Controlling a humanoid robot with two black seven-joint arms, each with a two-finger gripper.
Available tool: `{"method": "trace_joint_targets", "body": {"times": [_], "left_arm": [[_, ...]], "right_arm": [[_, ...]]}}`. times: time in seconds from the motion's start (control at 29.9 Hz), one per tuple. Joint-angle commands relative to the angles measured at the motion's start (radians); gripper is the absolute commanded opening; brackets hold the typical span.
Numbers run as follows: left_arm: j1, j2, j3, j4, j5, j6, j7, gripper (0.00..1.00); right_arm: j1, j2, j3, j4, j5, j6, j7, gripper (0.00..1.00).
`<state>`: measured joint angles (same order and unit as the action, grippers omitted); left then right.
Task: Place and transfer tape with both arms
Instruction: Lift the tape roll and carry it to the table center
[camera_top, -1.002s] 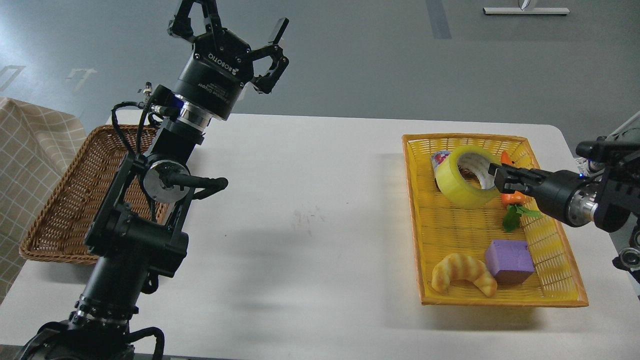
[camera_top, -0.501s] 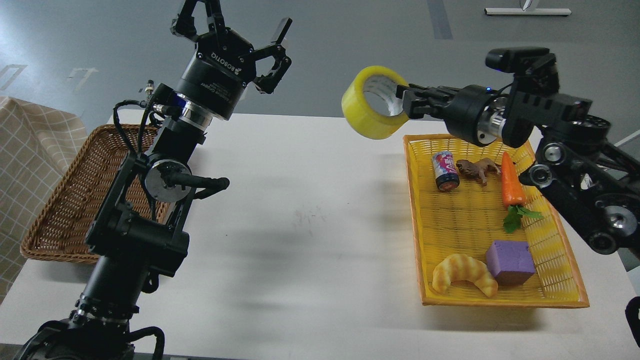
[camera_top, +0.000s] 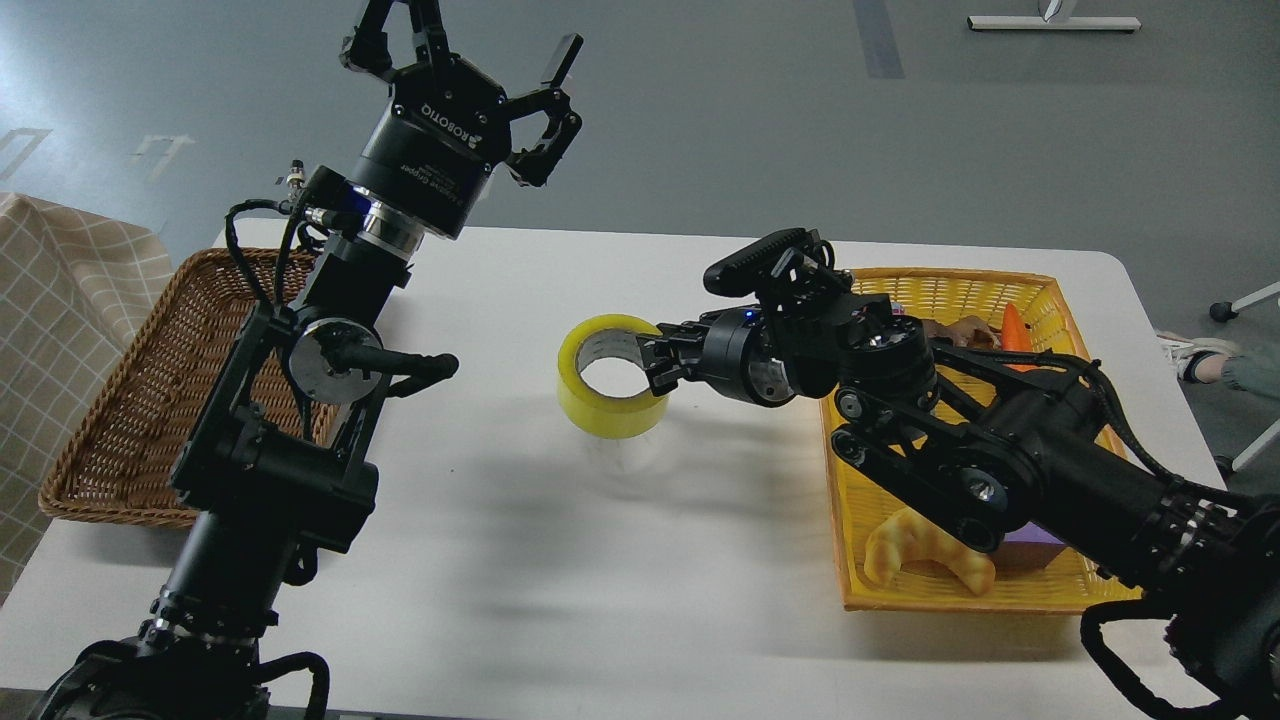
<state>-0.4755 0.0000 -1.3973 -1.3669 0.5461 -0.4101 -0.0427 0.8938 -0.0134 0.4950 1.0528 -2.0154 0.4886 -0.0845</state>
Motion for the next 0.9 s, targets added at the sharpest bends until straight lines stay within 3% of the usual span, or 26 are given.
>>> {"method": "trace_joint_targets", "body": {"times": [0.0,0.53,0.87], "left_arm": [[0.001,0.000,-0.002,-0.001,0.000,-0.001,0.000,0.98],[0.001,0.000,-0.003,-0.001,-0.003,-0.003,0.000,0.98],[0.006,0.000,-0.005,-0.001,-0.005,-0.004,0.000,0.98]], "right_arm": [[-0.001,0.013,-0.021,-0.050,0.000,0.000,0.000,0.00],[-0.038,0.013,-0.029,-0.106,0.009,-0.036,-0.003,0.02],[-0.073,0.013,0.080,-0.111,0.021,-0.041,-0.004,0.46]]}}
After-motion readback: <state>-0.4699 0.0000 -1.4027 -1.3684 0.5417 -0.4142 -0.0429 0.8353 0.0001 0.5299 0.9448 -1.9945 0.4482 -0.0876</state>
